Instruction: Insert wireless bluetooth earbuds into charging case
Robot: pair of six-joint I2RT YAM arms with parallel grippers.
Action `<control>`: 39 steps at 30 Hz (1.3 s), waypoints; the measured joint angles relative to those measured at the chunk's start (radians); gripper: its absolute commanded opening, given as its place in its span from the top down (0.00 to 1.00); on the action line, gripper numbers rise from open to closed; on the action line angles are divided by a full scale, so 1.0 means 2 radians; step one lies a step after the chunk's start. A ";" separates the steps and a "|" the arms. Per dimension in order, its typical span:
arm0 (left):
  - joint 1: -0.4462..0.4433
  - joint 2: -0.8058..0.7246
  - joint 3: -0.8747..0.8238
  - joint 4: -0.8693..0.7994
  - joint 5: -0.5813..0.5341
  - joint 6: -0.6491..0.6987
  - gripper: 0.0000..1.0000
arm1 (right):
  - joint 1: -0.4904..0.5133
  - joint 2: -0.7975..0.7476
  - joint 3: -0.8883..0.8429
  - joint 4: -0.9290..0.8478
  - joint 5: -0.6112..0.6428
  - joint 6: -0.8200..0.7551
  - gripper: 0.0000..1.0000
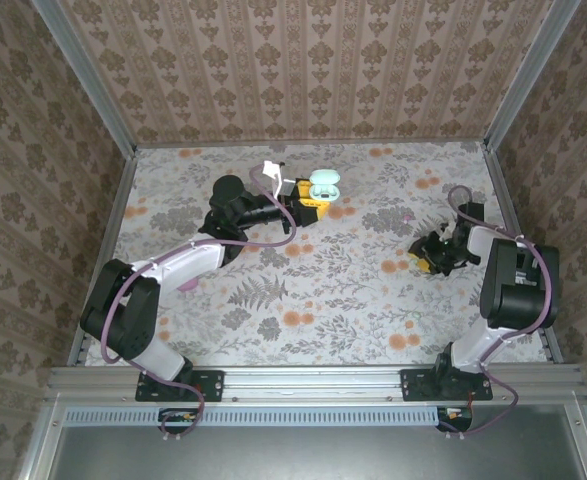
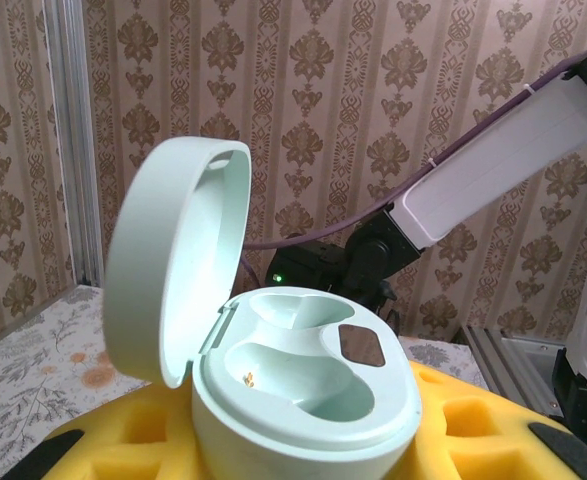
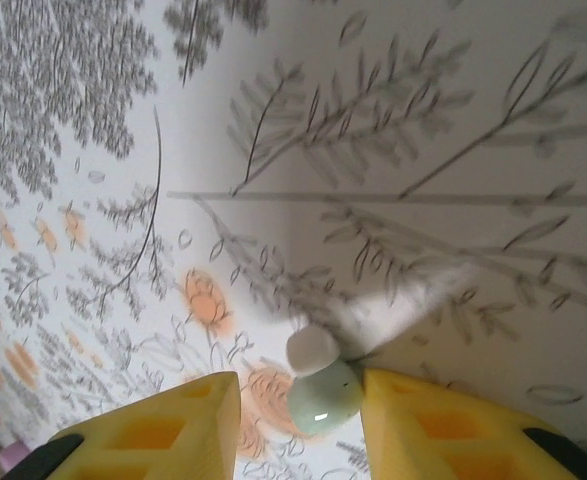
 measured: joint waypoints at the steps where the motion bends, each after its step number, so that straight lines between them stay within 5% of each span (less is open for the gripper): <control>1: 0.000 0.000 0.000 0.000 0.000 0.000 0.69 | 0.003 -0.003 -0.003 0.001 -0.005 0.005 0.61; 15: 0.000 0.000 0.000 -0.004 0.000 0.000 0.69 | 0.044 -0.016 0.004 -0.007 -0.015 0.010 0.60; 25: 0.000 -0.008 0.000 -0.013 -0.001 0.009 0.69 | 0.054 -0.057 0.105 -0.130 0.098 -0.081 0.63; 39: 0.000 -0.023 -0.013 -0.024 -0.008 0.019 0.69 | 0.134 0.061 0.195 -0.198 0.229 -0.153 0.63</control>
